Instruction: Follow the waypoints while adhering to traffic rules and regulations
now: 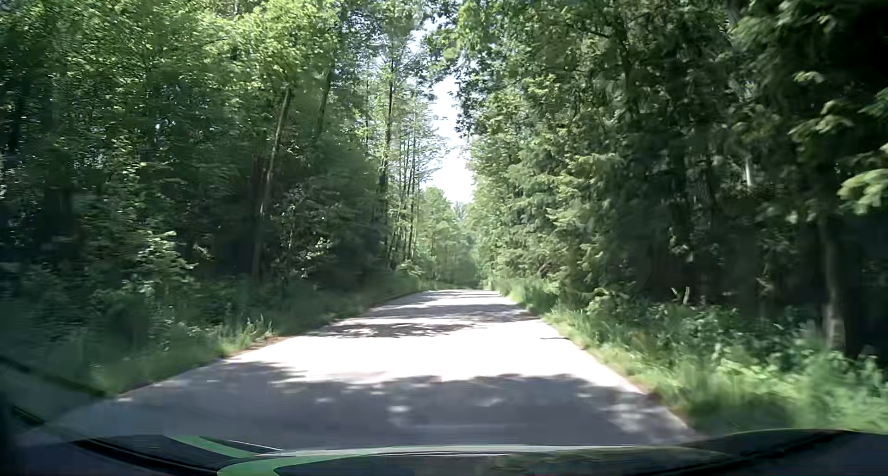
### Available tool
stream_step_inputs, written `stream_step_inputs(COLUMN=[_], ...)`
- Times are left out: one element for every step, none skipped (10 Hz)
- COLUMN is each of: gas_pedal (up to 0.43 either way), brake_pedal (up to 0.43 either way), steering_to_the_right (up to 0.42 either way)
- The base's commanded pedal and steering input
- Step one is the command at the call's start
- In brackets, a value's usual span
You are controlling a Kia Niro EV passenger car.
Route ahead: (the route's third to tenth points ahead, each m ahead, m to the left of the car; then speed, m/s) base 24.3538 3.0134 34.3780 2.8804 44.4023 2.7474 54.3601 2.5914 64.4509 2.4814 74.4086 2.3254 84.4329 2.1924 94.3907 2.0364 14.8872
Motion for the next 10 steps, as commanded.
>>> stream_step_inputs(gas_pedal=[0.169, 0.169, 0.169, 0.169, 0.169, 0.169, 0.169, 0.169, 0.169, 0.169], brake_pedal=[0.0, 0.0, 0.0, 0.0, 0.0, 0.0, 0.0, 0.0, 0.0, 0.0], steering_to_the_right=[0.006, 0.006, 0.006, 0.006, 0.007, 0.006, 0.006, 0.007, 0.007, 0.006])
